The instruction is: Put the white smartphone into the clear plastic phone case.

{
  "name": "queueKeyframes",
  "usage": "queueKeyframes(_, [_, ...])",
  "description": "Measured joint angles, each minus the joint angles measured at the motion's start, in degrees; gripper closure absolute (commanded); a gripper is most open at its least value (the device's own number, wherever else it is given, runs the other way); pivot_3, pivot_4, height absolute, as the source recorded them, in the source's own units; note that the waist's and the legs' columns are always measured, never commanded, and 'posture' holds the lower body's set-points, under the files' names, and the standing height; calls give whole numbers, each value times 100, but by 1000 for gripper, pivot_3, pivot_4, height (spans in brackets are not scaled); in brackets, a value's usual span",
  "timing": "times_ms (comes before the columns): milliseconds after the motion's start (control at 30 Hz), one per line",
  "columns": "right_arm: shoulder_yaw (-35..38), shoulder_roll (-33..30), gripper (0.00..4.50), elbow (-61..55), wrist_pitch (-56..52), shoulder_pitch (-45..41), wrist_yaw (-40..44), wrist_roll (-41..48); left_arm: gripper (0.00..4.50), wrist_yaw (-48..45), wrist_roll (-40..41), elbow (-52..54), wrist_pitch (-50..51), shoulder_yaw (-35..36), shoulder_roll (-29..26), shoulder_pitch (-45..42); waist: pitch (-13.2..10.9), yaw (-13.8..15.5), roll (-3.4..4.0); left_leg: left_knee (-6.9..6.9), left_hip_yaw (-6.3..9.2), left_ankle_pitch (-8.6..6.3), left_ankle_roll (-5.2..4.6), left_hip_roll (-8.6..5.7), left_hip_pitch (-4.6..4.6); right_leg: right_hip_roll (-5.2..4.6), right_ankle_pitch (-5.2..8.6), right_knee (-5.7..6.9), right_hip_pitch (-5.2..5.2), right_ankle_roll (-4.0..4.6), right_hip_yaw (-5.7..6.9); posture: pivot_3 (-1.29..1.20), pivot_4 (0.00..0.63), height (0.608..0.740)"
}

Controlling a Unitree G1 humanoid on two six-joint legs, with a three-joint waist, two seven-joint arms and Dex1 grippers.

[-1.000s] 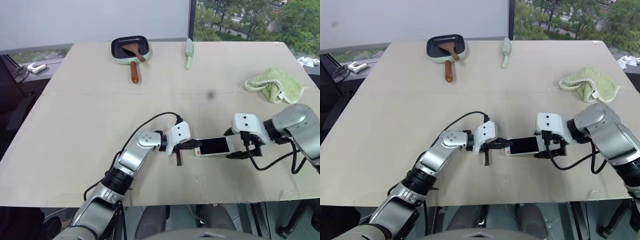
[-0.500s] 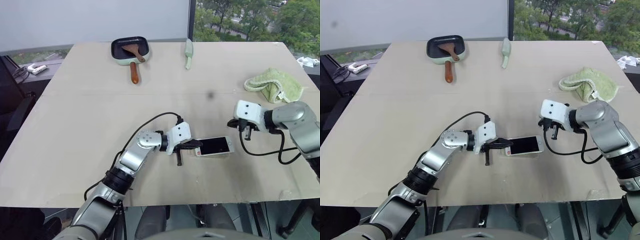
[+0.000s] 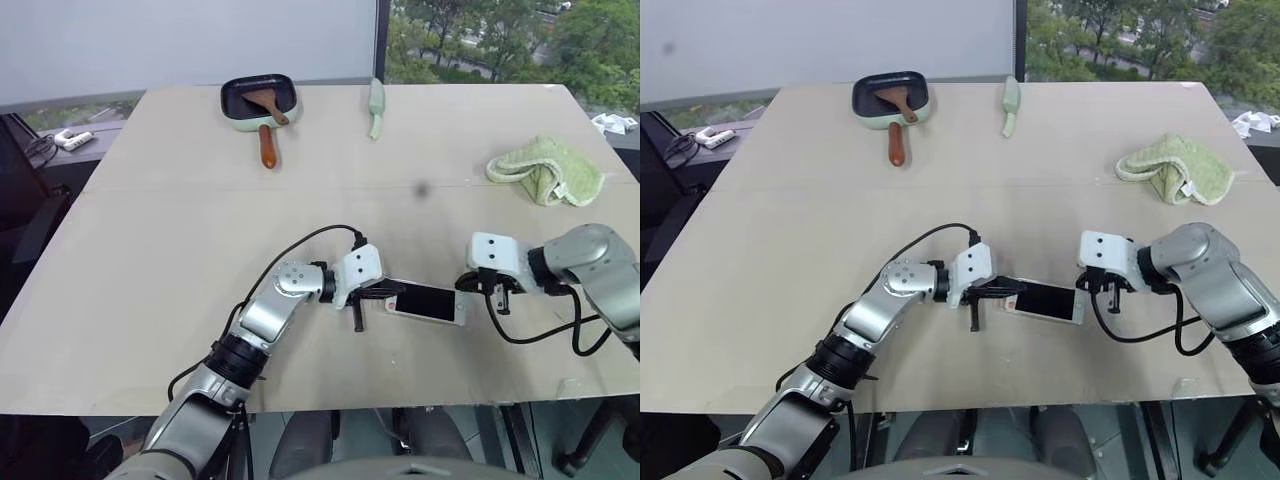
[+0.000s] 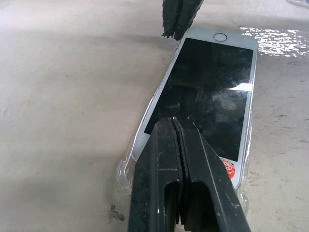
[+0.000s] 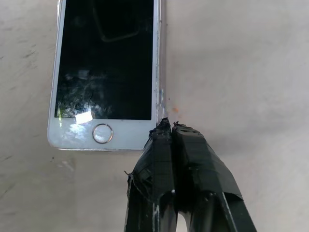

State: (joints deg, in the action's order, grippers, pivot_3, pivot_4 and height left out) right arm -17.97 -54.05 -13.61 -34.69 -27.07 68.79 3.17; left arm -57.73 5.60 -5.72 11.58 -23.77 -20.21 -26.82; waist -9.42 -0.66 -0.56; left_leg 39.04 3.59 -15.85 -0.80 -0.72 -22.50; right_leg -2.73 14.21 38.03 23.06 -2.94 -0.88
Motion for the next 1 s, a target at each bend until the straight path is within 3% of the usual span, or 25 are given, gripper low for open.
queueKeyframes(367, [378, 135, 4436, 12, -138, -49, -424, 179, 4500, -2, 1, -1, -18, -6, 0, 2, 0, 5, 0, 0, 1, 0, 0, 0, -2, -2, 0, -2, 0, 0, -1, 0, 150, 740])
queueKeyframes(700, [1457, -146, 4436, -792, -936, 1170, -782, 711, 4500, 4, 449, 6, -214, 478, 148, 117, -4, 39, 0, 0, 2, 0, 0, 1, -15, -4, 0, -3, 8, -1, 0, 0, 150, 740])
queueKeyframes(833, [1757, -307, 4436, -1082, -1194, 1547, -796, 984, 4500, -220, 959, 842, 49, 888, -193, 50, -4, 7, 0, -2, 3, 0, 0, 5, -16, -2, 0, -3, 10, -1, 1, 0, 150, 740])
queueKeyframes(1000, [1826, -494, 4436, -1278, -1305, 1759, -805, 1186, 4500, -687, 1081, 1280, 397, 1196, -1373, 62, -5, -20, 2, -8, -6, -1, -1, 3, -7, 2, 0, -4, 9, -1, -4, 0, 150, 740])
